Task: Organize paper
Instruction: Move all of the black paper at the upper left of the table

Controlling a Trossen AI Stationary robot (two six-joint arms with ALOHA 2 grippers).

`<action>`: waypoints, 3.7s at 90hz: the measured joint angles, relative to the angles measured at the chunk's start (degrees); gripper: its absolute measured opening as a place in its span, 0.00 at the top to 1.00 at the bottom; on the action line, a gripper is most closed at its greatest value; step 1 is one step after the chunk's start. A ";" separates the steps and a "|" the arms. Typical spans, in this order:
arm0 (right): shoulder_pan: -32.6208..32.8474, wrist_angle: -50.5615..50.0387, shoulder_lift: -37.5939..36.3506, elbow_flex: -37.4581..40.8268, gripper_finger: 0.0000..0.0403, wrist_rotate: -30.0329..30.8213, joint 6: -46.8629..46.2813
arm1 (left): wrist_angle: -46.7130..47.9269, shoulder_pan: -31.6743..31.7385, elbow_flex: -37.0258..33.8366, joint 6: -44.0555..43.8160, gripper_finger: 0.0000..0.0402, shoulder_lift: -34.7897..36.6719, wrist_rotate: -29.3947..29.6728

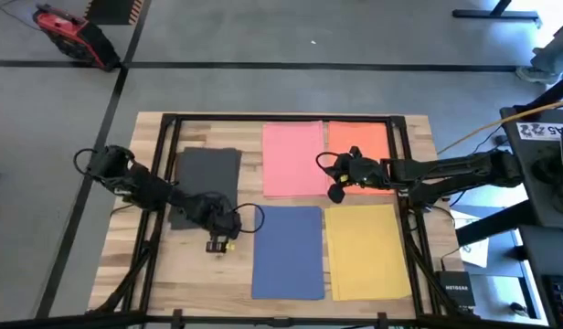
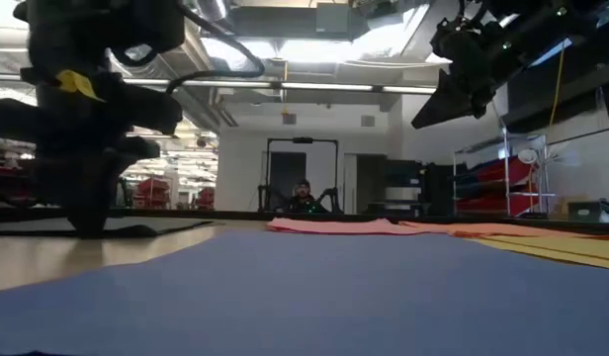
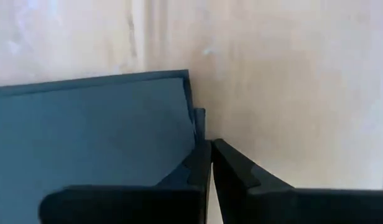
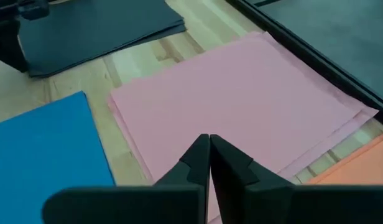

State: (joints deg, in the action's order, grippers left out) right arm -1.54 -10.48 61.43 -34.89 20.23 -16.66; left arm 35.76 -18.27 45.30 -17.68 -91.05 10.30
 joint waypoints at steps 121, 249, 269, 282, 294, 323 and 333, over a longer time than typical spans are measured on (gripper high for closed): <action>0.02 0.08 0.00 0.00 1.00 0.11 0.02 | 23.47 -2.89 -4.37 -73.86 1.00 7.18 -11.97; 0.00 0.08 0.01 0.00 1.00 0.72 0.50 | 20.59 4.41 -13.48 -91.34 1.00 15.42 -9.08; 0.01 0.06 0.02 0.00 1.00 0.72 0.50 | 20.27 8.05 -13.46 -89.28 1.00 15.72 -7.80; 0.01 0.07 0.02 0.00 1.00 0.74 0.50 | 18.58 11.18 -13.55 -86.86 1.00 15.72 -7.08; 0.00 0.07 0.00 0.00 1.00 1.01 0.50 | 16.74 13.97 -14.17 -84.99 1.00 15.81 -7.37; 0.00 0.10 0.01 0.00 1.00 2.14 0.48 | 12.05 17.74 -12.35 -80.89 1.00 18.50 -4.99; 0.01 0.06 0.01 0.00 1.00 2.12 0.48 | 9.51 17.52 -12.11 -80.97 1.00 20.18 -5.24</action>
State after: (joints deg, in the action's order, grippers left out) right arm -1.53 -10.42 61.44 -34.89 22.35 -16.19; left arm 45.28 -0.75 33.19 -98.65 -70.87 5.06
